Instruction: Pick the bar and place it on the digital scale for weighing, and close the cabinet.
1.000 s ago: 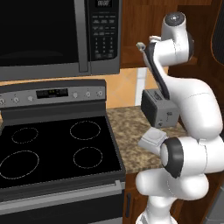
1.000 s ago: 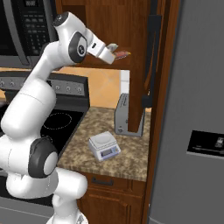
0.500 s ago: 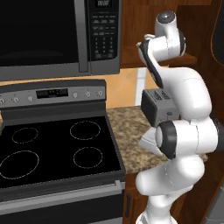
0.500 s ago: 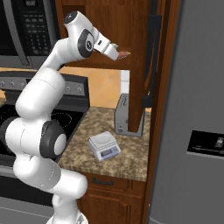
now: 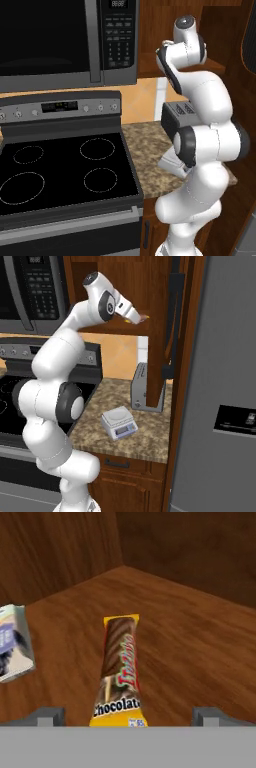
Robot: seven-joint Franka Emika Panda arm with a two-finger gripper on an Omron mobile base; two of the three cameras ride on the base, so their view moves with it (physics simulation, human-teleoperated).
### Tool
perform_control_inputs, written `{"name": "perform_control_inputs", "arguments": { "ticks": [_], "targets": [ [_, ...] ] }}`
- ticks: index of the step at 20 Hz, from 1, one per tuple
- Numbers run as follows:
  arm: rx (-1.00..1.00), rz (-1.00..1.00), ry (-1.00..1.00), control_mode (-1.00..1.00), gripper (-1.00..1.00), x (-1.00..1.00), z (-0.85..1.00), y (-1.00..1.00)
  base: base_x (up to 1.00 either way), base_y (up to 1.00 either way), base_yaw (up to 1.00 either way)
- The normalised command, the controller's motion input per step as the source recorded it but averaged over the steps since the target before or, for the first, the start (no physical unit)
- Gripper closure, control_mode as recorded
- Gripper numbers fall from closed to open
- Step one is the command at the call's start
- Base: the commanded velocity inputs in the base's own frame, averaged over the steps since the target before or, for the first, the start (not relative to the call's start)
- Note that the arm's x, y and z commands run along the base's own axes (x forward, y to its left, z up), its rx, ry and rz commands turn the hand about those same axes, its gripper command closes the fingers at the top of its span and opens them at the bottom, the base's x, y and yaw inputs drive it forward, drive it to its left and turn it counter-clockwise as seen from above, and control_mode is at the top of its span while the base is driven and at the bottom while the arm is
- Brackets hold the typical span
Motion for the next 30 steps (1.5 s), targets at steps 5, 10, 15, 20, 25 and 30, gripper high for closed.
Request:
{"name": "perform_control_inputs", "arguments": {
  "ticks": [5, 10, 15, 20, 25, 30],
  "targets": [
    [0.00, 0.00, 0.00, -1.00, -1.00, 0.36, -0.02, -0.09, 0.00, 0.00, 0.00],
    [0.00, 0.00, 0.00, -1.00, -1.00, 0.34, -0.02, -0.08, 0.00, 0.00, 0.00],
    [0.00, 0.00, 0.00, -1.00, 1.00, 0.10, -0.14, -0.03, 0.00, 0.00, 0.00],
    [0.00, 0.00, 0.16, -1.00, 1.00, 0.00, -0.71, 0.00, 0.00, 0.00, 0.00],
    [0.00, 0.00, 0.10, -1.00, 1.00, -0.06, -0.52, 0.00, 0.00, 0.00, 0.00],
    [0.01, 0.01, -0.20, -1.00, 1.00, -0.67, -0.18, 0.29, 0.00, 0.00, 0.00]
  ]
}}
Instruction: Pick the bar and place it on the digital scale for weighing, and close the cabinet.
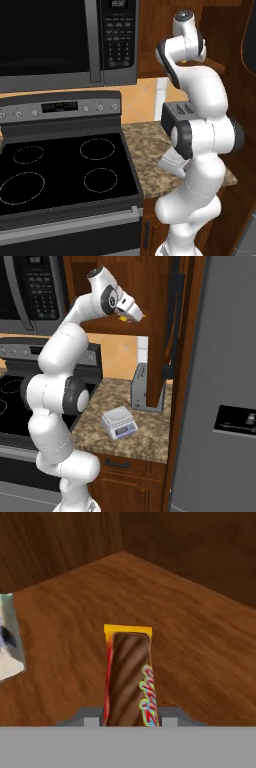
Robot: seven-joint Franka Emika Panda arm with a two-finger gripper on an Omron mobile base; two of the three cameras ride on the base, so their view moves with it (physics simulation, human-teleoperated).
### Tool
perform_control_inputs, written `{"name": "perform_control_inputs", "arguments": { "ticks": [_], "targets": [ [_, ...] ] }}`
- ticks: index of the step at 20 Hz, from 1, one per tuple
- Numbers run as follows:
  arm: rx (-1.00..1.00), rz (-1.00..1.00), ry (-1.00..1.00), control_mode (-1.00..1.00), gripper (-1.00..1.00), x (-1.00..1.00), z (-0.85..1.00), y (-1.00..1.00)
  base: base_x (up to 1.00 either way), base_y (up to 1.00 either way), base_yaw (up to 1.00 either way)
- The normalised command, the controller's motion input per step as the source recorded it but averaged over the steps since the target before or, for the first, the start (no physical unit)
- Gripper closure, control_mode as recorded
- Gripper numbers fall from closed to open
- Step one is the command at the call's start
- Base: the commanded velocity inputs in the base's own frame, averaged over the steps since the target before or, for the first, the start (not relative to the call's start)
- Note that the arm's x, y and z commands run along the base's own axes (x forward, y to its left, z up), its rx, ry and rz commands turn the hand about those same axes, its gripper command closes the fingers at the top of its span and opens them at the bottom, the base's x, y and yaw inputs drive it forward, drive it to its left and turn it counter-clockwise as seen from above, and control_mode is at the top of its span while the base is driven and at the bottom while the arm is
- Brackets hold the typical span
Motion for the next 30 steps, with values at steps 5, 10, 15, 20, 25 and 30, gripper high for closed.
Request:
{"name": "perform_control_inputs", "arguments": {
  "ticks": [5, 10, 15, 20, 25, 30],
  "targets": [
    [0.08, 0.03, -0.36, -1.00, 1.00, -0.76, -0.11, 0.36, 0.00, 0.00, 0.00],
    [0.00, 0.01, -0.18, -1.00, 1.00, -0.73, 0.26, 0.02, 0.00, 0.00, 0.00],
    [0.00, 0.00, 0.00, -1.00, 1.00, -0.99, 0.20, 0.24, 0.00, 0.00, 0.00],
    [0.05, -0.07, 0.08, -1.00, 1.00, -0.88, 0.00, 0.54, 0.00, 0.00, 0.00],
    [0.06, -0.09, 0.14, -1.00, 1.00, -0.72, -0.04, 0.38, 0.00, 0.00, 0.00],
    [0.05, -0.08, 0.24, -1.00, 1.00, -0.19, -0.36, 0.21, 0.00, 0.00, 0.00]
  ]
}}
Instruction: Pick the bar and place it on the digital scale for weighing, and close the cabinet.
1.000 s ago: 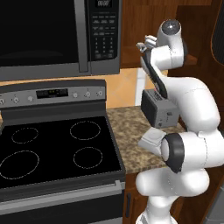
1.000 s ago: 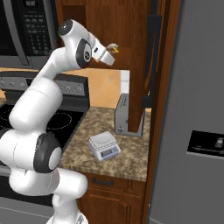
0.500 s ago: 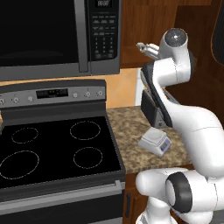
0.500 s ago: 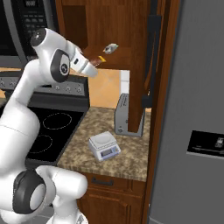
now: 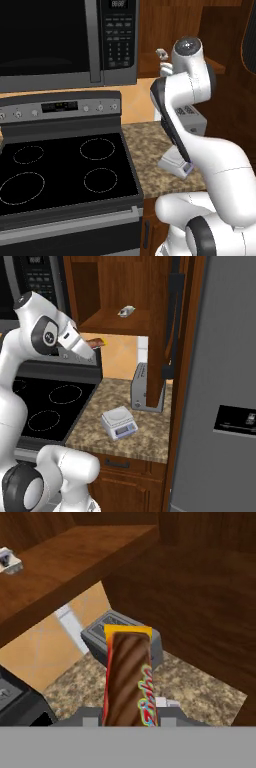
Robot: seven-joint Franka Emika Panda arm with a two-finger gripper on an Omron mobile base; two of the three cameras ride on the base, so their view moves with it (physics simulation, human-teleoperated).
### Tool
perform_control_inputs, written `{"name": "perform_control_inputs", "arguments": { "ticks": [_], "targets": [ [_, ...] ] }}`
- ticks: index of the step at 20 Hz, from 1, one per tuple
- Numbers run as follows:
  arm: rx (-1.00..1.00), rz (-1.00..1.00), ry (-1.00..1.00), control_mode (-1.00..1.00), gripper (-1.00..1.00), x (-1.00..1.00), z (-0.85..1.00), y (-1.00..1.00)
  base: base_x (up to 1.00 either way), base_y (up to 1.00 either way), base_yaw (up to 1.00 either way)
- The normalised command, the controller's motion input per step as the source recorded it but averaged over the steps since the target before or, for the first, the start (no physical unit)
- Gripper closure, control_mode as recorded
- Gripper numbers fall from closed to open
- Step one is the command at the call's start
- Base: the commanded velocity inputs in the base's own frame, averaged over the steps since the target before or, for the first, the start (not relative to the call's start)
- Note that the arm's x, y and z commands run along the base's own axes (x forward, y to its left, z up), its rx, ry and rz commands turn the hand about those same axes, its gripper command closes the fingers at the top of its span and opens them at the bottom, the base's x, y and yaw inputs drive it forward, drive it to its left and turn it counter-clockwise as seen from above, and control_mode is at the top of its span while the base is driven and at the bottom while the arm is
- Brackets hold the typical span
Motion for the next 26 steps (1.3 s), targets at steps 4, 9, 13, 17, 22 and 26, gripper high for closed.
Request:
{"name": "perform_control_inputs", "arguments": {
  "ticks": [4, 9, 13, 17, 22, 26],
  "targets": [
    [0.09, -0.04, 0.12, -1.00, 1.00, -0.02, -0.69, 0.06, 0.00, 0.00, 0.00],
    [0.03, 0.00, 0.09, -1.00, 1.00, 0.00, -0.72, 0.00, 0.00, 0.00, 0.00],
    [-0.01, 0.00, 0.01, -1.00, 1.00, 0.00, -0.57, 0.00, 0.00, 0.00, 0.00],
    [-0.04, 0.00, 0.02, -1.00, 1.00, 0.00, -0.46, 0.00, 0.00, 0.00, 0.00],
    [-0.06, 0.00, 0.00, -1.00, 1.00, 0.00, -0.59, -0.15, 0.00, 0.00, 0.00],
    [-0.04, -0.07, 0.04, -1.00, 1.00, 0.00, -0.37, -0.27, 0.00, 0.00, 0.00]
  ]
}}
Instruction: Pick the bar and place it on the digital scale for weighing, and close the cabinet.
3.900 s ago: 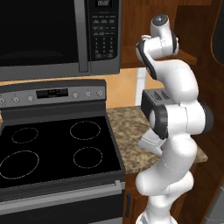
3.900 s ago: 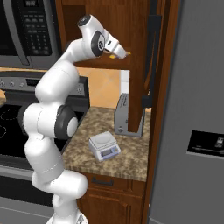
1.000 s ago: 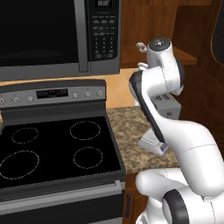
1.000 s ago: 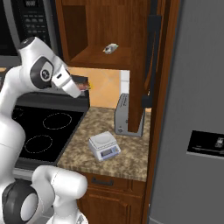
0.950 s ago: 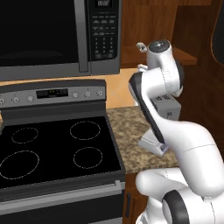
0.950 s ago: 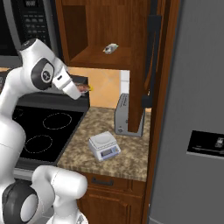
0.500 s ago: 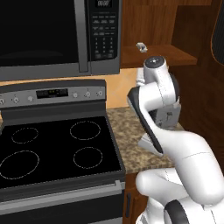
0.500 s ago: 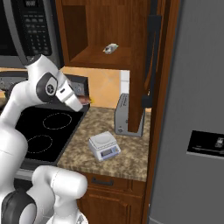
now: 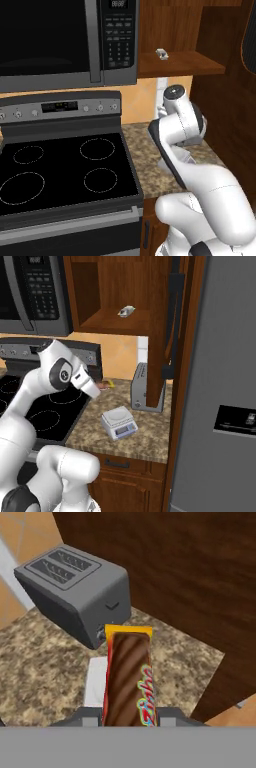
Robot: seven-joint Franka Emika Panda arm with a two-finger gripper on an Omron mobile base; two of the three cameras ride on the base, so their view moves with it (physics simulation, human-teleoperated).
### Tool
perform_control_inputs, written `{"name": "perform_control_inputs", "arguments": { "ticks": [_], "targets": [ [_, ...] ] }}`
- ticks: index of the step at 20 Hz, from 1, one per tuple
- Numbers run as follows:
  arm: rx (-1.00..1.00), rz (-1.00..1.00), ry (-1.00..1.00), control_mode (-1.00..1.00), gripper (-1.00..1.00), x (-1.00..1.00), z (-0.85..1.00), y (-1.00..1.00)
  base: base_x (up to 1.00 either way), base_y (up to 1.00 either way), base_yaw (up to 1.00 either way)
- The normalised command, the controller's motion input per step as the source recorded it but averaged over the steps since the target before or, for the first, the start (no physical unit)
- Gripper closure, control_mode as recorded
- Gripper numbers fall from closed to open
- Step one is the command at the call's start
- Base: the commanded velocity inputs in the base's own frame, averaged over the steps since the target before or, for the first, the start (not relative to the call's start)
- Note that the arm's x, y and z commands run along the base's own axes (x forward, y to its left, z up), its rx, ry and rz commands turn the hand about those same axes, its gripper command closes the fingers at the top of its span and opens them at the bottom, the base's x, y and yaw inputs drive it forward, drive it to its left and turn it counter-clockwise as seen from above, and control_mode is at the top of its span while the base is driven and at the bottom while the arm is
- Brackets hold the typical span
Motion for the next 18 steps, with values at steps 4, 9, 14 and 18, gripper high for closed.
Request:
{"name": "perform_control_inputs", "arguments": {
  "ticks": [4, 9, 14, 18],
  "targets": [
    [0.00, -0.14, 0.25, -1.00, 1.00, 0.07, -0.03, -0.28, 0.00, 0.00, 0.00],
    [0.06, -0.20, 0.03, -1.00, 1.00, 0.22, -0.14, -0.36, 0.00, 0.00, 0.00],
    [0.01, -0.15, 0.04, -1.00, 1.00, 0.21, -0.39, -0.07, 0.00, 0.00, 0.00],
    [0.00, -0.03, 0.01, -1.00, 1.00, 0.08, -0.57, 0.00, 0.00, 0.00, 0.00]
  ]
}}
